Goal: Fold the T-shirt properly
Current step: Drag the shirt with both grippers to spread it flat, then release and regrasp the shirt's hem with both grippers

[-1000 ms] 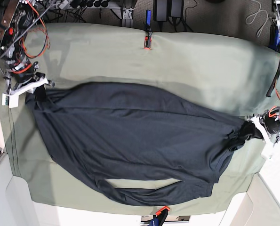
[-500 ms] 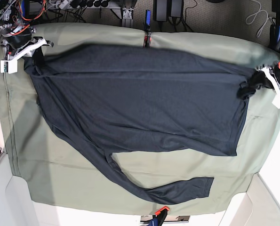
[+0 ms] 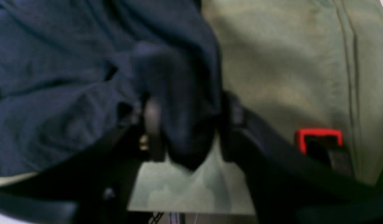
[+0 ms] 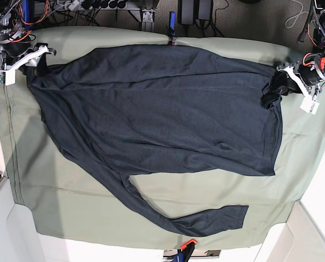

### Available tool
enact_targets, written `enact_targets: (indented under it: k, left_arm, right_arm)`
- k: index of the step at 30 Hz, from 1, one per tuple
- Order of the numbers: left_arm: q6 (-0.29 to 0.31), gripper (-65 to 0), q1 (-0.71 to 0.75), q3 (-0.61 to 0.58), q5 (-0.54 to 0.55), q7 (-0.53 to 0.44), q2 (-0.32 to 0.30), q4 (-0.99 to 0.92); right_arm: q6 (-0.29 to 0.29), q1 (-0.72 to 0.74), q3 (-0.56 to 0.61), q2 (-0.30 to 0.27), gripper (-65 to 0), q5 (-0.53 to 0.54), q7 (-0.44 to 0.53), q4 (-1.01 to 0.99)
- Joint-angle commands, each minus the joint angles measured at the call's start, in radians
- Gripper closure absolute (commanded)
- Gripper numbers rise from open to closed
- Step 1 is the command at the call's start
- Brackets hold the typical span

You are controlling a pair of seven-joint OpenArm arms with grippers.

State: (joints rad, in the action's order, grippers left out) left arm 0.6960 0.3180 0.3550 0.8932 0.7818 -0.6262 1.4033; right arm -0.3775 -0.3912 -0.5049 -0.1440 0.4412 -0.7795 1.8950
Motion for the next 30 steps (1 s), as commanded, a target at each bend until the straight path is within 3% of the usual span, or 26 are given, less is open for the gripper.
enact_targets:
  k: [1, 5, 10, 15, 17, 24, 30]
  left_arm:
    - [0.002, -30.7, -0.008, 0.013, 0.032, 0.028, -0.029, 0.013]
    - [0.002, -32.2, -0.007, 0.014, 0.212, 0.190, -0.077, 0.038]
    - [0.002, -32.2, -0.002, 0.080, 0.225, 0.196, -0.132, 0.097]
    - [0.002, -32.2, -0.002, 0.120, 0.222, 0.188, -0.192, 0.116]
    - [0.002, -32.2, -0.003, 0.120, 0.175, 0.132, -0.199, 0.116]
    - [0.002, -32.2, -0.083, 0.112, -0.082, -0.199, -0.190, 0.061]
    - [-0.003, -32.2, -0.371, -0.018, -0.098, -0.239, -0.190, -0.237]
  right_arm:
    - [0.001, 0.000, -0.010, -0.011, -27.8, 0.012, 0.019, 0.017]
    - [0.011, 0.000, -0.059, -0.011, -27.8, 0.069, 0.020, 0.073]
    - [0.011, 0.003, -0.136, -0.011, -27.8, 0.101, 0.037, 0.171]
    - [0.011, 0.072, -0.134, -0.011, -27.8, 0.097, 0.047, 0.153]
    - [0.011, 0.122, -0.134, -0.011, -27.8, 0.097, 0.066, 0.125]
    - [0.006, 0.359, -0.071, -0.010, -27.8, 0.061, 0.100, -0.107]
    - [0.006, 0.572, 0.027, -0.011, -27.8, -0.063, 0.133, -0.375]
